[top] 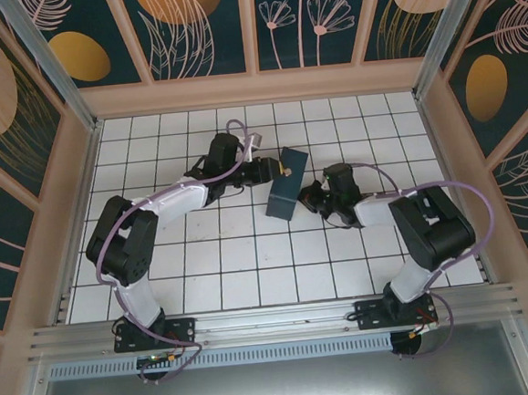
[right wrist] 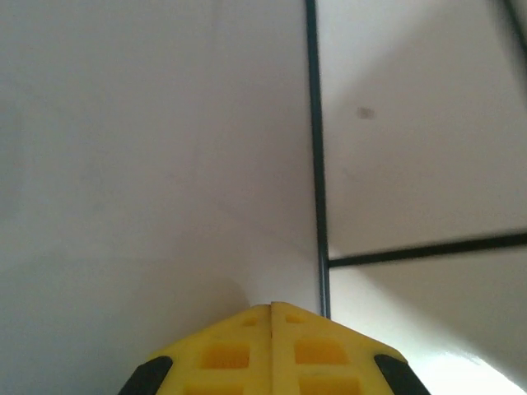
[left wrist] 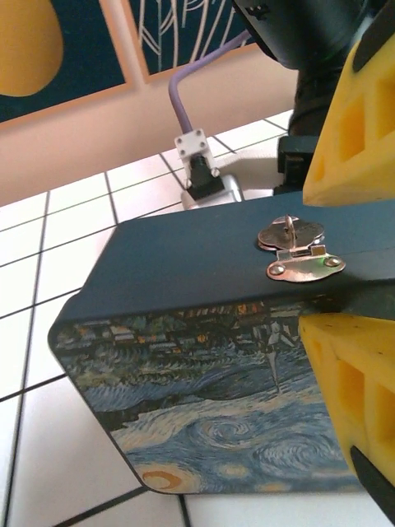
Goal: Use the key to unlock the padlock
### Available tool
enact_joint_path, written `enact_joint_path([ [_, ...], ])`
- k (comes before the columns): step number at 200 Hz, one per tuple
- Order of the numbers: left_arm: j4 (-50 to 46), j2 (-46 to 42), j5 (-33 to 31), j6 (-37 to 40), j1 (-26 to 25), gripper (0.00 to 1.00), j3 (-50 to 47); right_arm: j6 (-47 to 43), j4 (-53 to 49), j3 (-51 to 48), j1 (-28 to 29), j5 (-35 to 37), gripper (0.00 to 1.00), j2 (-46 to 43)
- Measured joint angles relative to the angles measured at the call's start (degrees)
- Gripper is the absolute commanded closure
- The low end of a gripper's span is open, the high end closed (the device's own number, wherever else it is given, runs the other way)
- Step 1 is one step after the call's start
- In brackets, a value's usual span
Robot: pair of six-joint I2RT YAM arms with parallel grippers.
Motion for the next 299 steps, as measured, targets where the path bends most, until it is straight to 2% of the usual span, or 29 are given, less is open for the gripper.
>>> enact_joint_path([
  [21, -0.2, -2.0, -0.8, 0.2, 2.1, 0.62, -0.5, 0.7, 1.3, 6.3, 3.2, -0.4, 1.00, 6.5],
  [37, -1.3, -3.8, -0.5, 0.8, 3.8, 0.62, -1.1, 1.1, 1.9, 12.7, 5.6, -0.8, 0.94, 12.6],
  [70, -5.2, -5.2, -2.3, 3.4, 6.1, 0.62, -1.1, 2.0, 1.7, 23.1, 8.5, -0.9, 0.73, 21.9],
  [81, -5.7, -5.7, -3.2, 4.2, 6.5, 0.62, -1.1, 2.2, 1.3, 23.2, 8.6, -0.9, 0.65, 21.7],
  [97, -6.5, -6.8, -4.2, 5.3, 7.2, 0.62, -1.0, 0.7, -1.6, 23.2, 8.4, 0.2, 0.61, 20.1],
  [171, -10.3, -6.7, -6.1, 7.4, 7.5, 0.62, -0.9, -11.0, -23.2, 16.6, 6.8, 11.1, 0.59, 6.9],
  [197, -13.5, -7.0, -10.2, 8.5, 7.5, 0.52, -0.8, -15.9, -26.8, 16.4, 5.3, 12.2, 0.50, 4.8],
  [209, -16.1, -7.8, -13.7, 8.5, 7.5, 0.47, -1.0, -19.5, -28.2, 17.7, 3.9, 12.1, 0.45, 4.7],
  [221, -17.0, -10.0, -17.6, 7.8, 7.5, 0.42, -3.2, -23.6, -29.0, 19.9, 2.3, 11.8, 0.36, 4.7],
  [250, -19.6, -19.0, -22.9, 5.0, 7.8, 0.35, -12.6, -31.9, -27.3, 28.2, -3.1, 7.1, 0.28, 5.9],
  [275, -18.8, -24.2, -21.4, 1.6, 7.9, 0.35, -20.5, -37.6, -24.9, 38.4, -5.8, 2.3, 0.25, 11.6],
  [299, -15.3, -22.7, -16.8, -1.0, 7.8, 0.34, -24.1, -39.3, -21.1, 43.2, -5.6, -2.7, 0.26, 17.5],
])
